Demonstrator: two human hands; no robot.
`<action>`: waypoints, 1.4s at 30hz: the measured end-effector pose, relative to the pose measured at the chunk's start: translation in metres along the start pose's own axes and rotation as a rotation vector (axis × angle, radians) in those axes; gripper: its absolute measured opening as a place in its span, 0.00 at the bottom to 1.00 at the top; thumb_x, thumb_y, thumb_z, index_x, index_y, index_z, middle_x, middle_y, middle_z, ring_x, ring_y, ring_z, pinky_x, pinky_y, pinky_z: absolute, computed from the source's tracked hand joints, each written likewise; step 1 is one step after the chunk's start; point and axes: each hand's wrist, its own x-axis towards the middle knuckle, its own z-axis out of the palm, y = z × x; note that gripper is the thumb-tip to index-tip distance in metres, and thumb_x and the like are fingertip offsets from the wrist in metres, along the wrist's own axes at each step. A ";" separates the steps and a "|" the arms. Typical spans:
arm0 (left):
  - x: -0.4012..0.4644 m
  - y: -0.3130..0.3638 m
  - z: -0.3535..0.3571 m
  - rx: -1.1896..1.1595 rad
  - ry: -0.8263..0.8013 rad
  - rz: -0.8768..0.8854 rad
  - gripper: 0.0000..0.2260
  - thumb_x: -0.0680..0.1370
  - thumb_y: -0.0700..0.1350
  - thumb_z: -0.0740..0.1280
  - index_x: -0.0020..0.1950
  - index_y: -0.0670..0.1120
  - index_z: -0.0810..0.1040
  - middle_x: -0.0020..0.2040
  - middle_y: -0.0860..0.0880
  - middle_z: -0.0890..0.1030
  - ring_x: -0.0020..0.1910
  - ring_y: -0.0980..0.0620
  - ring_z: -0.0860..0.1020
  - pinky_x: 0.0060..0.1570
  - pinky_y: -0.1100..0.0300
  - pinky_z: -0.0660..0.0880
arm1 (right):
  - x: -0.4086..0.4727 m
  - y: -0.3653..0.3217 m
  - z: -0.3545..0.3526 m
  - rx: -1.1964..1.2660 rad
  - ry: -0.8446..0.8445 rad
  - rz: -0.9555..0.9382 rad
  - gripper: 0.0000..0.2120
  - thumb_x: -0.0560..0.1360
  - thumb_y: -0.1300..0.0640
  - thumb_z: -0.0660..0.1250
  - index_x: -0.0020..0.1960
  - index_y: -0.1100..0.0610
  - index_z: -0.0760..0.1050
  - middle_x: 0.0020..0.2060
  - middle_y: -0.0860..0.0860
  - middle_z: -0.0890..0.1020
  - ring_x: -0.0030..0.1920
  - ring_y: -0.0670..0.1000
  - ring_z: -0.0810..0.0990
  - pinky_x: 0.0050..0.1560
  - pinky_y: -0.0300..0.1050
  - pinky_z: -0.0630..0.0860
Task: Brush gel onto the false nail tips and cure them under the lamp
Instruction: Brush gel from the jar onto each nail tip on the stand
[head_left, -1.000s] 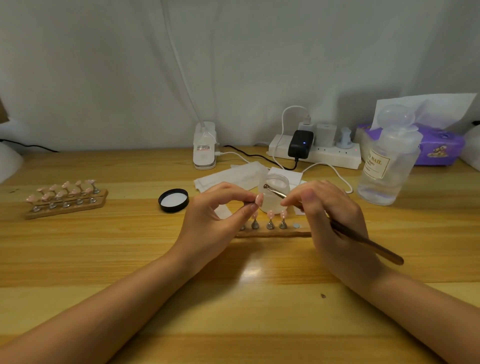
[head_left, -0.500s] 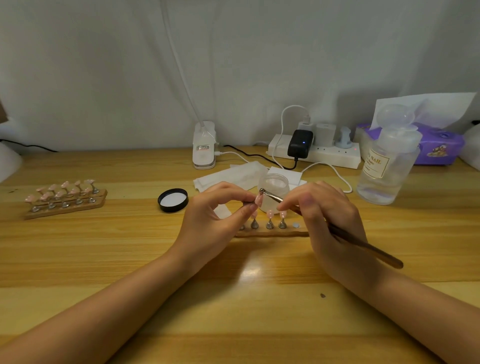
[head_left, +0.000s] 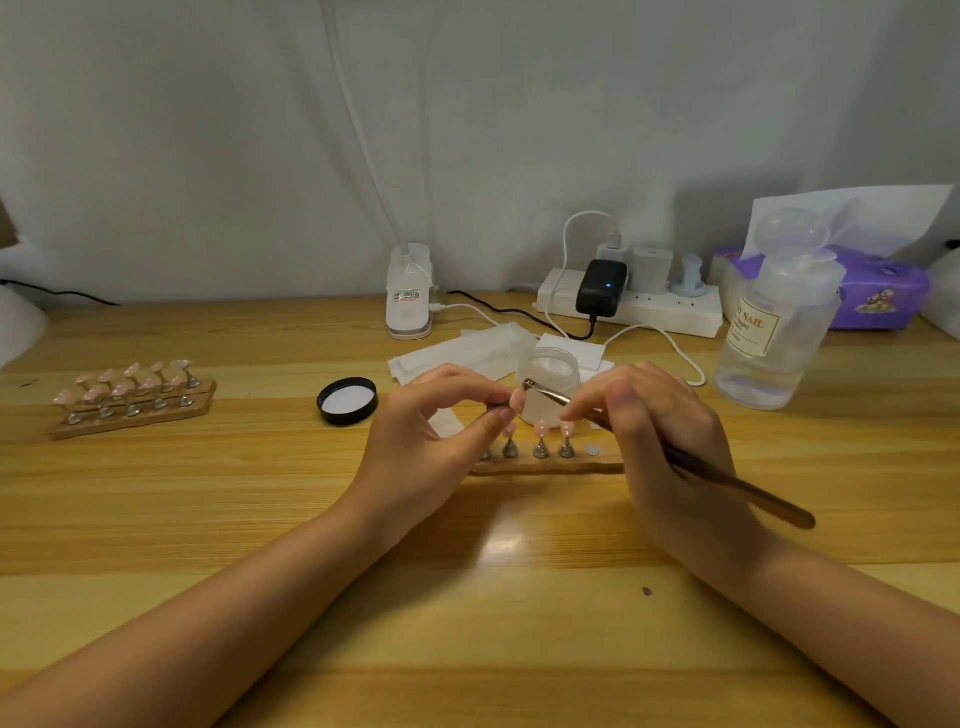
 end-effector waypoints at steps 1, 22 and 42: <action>0.000 0.000 0.000 0.001 -0.001 -0.001 0.05 0.70 0.44 0.69 0.45 0.47 0.81 0.41 0.53 0.81 0.43 0.60 0.78 0.45 0.71 0.71 | 0.000 0.000 0.000 0.013 0.003 0.018 0.16 0.78 0.55 0.51 0.40 0.53 0.75 0.36 0.43 0.78 0.41 0.46 0.77 0.43 0.58 0.73; 0.001 -0.001 0.000 -0.020 -0.005 0.000 0.05 0.70 0.44 0.69 0.45 0.49 0.81 0.41 0.55 0.81 0.43 0.61 0.78 0.46 0.71 0.71 | -0.001 0.000 -0.001 0.002 -0.021 -0.119 0.23 0.80 0.51 0.50 0.38 0.58 0.78 0.36 0.44 0.78 0.40 0.47 0.77 0.43 0.54 0.71; -0.001 -0.002 -0.001 -0.042 0.005 -0.001 0.06 0.70 0.45 0.68 0.45 0.52 0.80 0.41 0.56 0.82 0.43 0.61 0.79 0.46 0.73 0.71 | -0.001 -0.002 0.001 0.012 -0.022 -0.040 0.19 0.79 0.54 0.51 0.39 0.56 0.78 0.36 0.44 0.79 0.40 0.47 0.77 0.43 0.58 0.72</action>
